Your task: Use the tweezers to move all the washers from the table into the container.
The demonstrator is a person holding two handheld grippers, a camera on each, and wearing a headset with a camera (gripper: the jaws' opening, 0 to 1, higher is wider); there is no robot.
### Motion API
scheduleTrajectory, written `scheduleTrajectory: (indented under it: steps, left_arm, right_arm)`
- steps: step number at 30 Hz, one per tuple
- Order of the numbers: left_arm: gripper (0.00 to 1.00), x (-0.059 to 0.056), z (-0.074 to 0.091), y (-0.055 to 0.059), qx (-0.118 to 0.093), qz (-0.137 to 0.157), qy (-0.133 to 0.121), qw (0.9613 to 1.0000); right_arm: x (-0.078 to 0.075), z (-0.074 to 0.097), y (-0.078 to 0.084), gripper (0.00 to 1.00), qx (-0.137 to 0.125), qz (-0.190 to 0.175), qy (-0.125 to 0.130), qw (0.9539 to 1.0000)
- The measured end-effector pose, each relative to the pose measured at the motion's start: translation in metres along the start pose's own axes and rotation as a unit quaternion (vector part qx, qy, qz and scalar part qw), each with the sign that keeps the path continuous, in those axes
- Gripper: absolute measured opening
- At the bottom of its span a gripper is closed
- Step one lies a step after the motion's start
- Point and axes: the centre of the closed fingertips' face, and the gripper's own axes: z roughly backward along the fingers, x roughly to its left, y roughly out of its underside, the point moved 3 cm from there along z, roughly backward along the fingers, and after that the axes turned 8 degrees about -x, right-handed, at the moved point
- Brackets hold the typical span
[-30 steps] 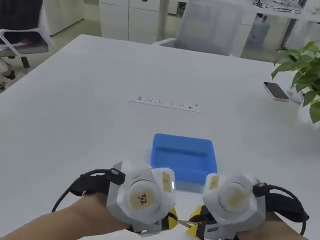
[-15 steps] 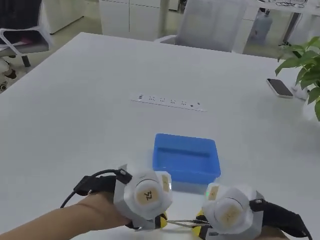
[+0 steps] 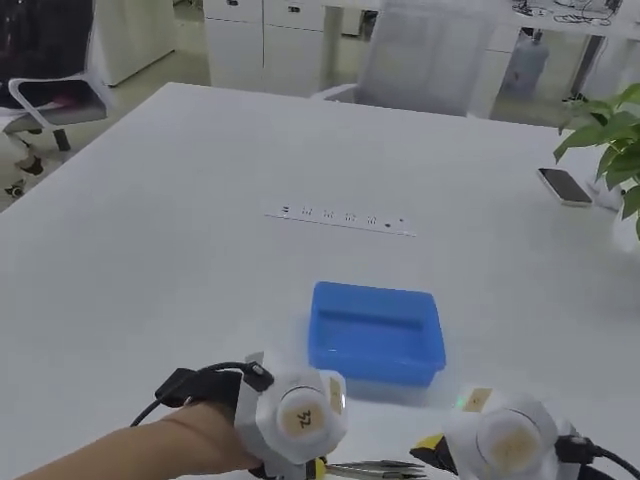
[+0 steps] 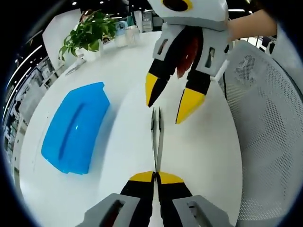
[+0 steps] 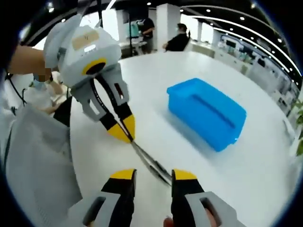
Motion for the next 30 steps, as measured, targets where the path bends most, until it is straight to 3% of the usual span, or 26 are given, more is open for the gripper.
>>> scheduleTrajectory:
  steps: [1,3,5,7,8,11,12,13,16,19,20,25,26,27,30]
  left_arm:
    - [0.03,-0.001,0.001,0.000,0.002,0.007,-0.003,1.0000]
    - [0.09,0.005,0.004,0.002,0.006,0.045,-0.037,0.9983]
    - [0.13,0.004,0.006,0.002,0.003,0.075,-0.042,0.9963]
    - [0.26,0.001,0.009,0.002,-0.003,0.131,-0.052,0.9900]
    - [0.32,-0.001,0.011,0.001,-0.013,0.146,-0.055,0.9877]
    - [0.52,-0.007,0.022,-0.004,-0.050,0.197,-0.087,0.9752]
    - [0.56,-0.009,0.028,-0.005,-0.064,0.219,-0.103,0.9681]
    - [0.61,-0.010,0.032,-0.006,-0.074,0.231,-0.115,0.9634]
    - [0.73,-0.016,0.048,-0.007,-0.103,0.271,-0.150,0.9452]
    - [0.81,-0.021,0.060,-0.003,-0.117,0.297,-0.178,0.9309]
    - [0.83,-0.022,0.064,0.000,-0.121,0.307,-0.191,0.9244]
    - [0.93,-0.027,0.079,0.010,-0.121,0.329,-0.226,0.9091]
    - [0.95,-0.028,0.083,0.012,-0.123,0.340,-0.238,0.9015]
    - [0.96,-0.028,0.085,0.013,-0.125,0.347,-0.243,0.8973]
    - [0.99,-0.031,0.092,0.014,-0.137,0.353,-0.261,0.8880]
  right_arm:
    - [-0.001,0.003,0.000,0.27,-0.002,-0.002,0.005,1.0000]
    - [-0.005,0.010,-0.001,0.28,-0.008,-0.005,0.017,0.9998]
    - [-0.010,0.018,-0.004,0.30,-0.019,-0.016,0.032,0.9992]
    - [-0.016,0.025,-0.006,0.32,-0.029,-0.031,0.043,0.9982]
    - [-0.019,0.029,-0.006,0.33,-0.033,-0.036,0.051,0.9975]
    - [-0.026,0.041,-0.011,0.38,-0.063,-0.072,0.074,0.9926]
    - [-0.026,0.044,-0.012,0.38,-0.070,-0.081,0.076,0.9913]
    - [-0.027,0.049,-0.013,0.39,-0.080,-0.091,0.081,0.9893]
    - [-0.026,0.057,-0.010,0.41,-0.085,-0.102,0.088,0.9872]
    - [-0.025,0.061,-0.007,0.45,-0.087,-0.106,0.099,0.9855]
    - [-0.024,0.063,-0.004,0.46,-0.087,-0.107,0.104,0.9849]
    - [-0.020,0.067,0.005,0.53,-0.086,-0.118,0.111,0.9831]
    - [-0.018,0.068,0.008,0.55,-0.083,-0.118,0.111,0.9832]
    - [-0.017,0.068,0.010,0.55,-0.081,-0.118,0.112,0.9834]
    - [-0.016,0.070,0.013,0.57,-0.077,-0.119,0.113,0.9835]
